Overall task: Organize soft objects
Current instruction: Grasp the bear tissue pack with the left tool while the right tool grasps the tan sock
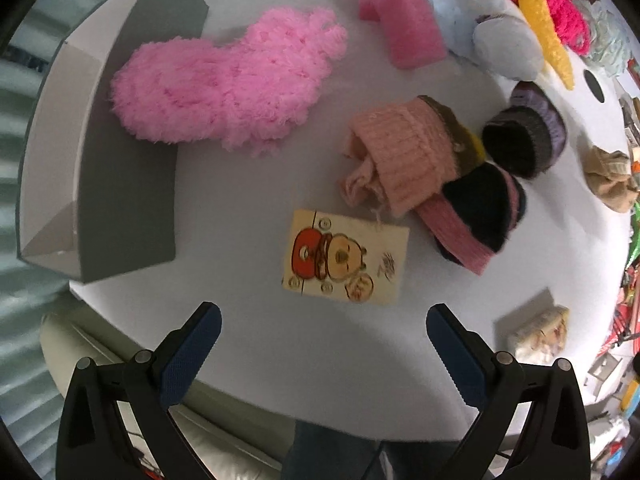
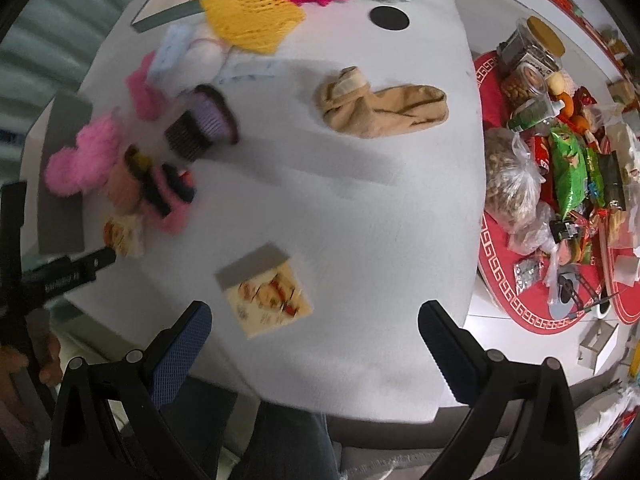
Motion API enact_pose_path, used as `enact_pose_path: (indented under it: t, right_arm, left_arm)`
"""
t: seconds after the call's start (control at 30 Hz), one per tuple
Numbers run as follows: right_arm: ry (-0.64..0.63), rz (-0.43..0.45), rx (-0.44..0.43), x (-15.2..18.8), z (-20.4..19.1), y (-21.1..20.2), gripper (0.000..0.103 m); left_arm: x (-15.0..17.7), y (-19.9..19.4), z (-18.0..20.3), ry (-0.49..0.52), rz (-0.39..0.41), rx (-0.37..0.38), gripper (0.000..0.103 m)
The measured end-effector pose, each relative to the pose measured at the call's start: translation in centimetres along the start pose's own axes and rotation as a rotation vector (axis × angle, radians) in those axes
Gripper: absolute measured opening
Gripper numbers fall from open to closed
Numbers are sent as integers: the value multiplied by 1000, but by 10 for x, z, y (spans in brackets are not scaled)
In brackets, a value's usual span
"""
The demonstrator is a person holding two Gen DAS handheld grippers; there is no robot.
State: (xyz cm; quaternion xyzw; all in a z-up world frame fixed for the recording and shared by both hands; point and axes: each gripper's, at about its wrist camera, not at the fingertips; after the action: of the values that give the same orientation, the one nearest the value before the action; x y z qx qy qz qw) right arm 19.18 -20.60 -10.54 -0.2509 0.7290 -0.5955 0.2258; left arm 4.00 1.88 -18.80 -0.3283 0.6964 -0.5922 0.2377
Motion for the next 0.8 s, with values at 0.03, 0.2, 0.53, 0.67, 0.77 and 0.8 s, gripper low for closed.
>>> enact_pose_path:
  t: [0.03,0.2,0.53,0.67,0.77,0.8]
  right_arm:
    - [9,11,6,-7,4,4,103]
    - [8,66,42,-38,16,17,103]
    - [-145,109,157,-104,19,55,103]
    - [-121,105,145,-125,27,80,103]
    - [-84,67,141,-132,34,98,103]
    - [-82,69,143,-133,35,99,103]
  left_arm:
    - [-2,6,1,-5,1,-5,103]
    - [-8,30,6,-15,4,5,103]
    - [-28,78,18,-63,16,19,103]
    - [-31,102,21,-51,17,21,103]
    - [-33,113,19,-58,31,51,103]
    - [-31,117,15,-58,32,57,103]
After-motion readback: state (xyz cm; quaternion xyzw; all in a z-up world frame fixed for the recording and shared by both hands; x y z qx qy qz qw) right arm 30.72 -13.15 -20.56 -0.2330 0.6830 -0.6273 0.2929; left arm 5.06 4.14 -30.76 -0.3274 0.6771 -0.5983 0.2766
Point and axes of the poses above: each gripper's, at about its wrist camera, not at the fingertips, and y roughly the way its jaws point, z to its right, x to its underside, and after that the axes turned 11 degrees about -x, right-handed
